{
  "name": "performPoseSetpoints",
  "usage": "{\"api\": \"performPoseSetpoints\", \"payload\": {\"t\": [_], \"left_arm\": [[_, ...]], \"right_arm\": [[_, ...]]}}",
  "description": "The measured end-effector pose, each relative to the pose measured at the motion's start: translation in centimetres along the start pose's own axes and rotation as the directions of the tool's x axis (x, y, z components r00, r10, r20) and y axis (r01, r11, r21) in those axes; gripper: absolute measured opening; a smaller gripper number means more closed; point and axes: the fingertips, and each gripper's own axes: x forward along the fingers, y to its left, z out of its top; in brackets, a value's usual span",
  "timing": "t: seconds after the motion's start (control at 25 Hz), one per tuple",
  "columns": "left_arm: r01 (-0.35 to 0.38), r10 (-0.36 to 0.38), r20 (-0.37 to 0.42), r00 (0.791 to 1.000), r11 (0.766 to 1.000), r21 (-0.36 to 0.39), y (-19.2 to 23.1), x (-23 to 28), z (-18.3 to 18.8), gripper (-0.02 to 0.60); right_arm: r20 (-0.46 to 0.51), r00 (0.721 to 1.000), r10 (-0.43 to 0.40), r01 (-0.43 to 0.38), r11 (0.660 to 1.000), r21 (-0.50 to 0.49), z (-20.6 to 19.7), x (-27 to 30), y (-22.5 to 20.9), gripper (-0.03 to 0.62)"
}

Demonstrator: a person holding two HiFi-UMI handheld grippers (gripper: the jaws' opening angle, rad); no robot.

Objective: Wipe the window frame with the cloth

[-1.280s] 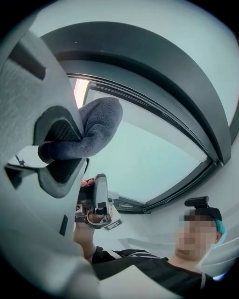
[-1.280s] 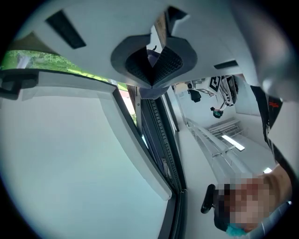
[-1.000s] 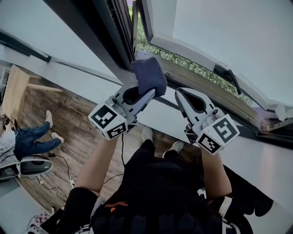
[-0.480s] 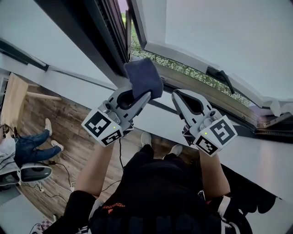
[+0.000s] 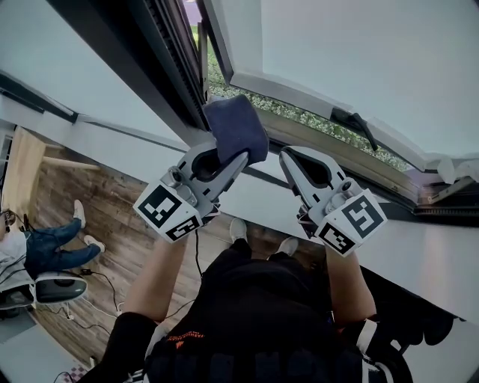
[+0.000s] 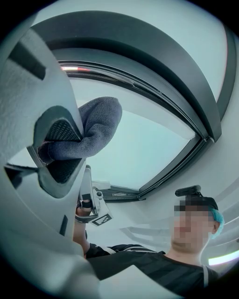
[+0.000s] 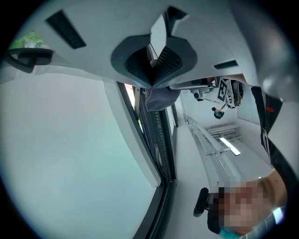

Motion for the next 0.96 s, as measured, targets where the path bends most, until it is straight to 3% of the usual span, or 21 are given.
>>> {"api": "performPoseSetpoints", "payload": {"t": [0.96], "left_arm": [[0.012,-0.012,0.000,1.000,1.000,-0.002,-0.25,0.39,0.29,0.061]], "right_arm": [[0.004,1.000,0.000,0.000,1.000,0.007,0.01,-0.37,0.03,0.003]]}}
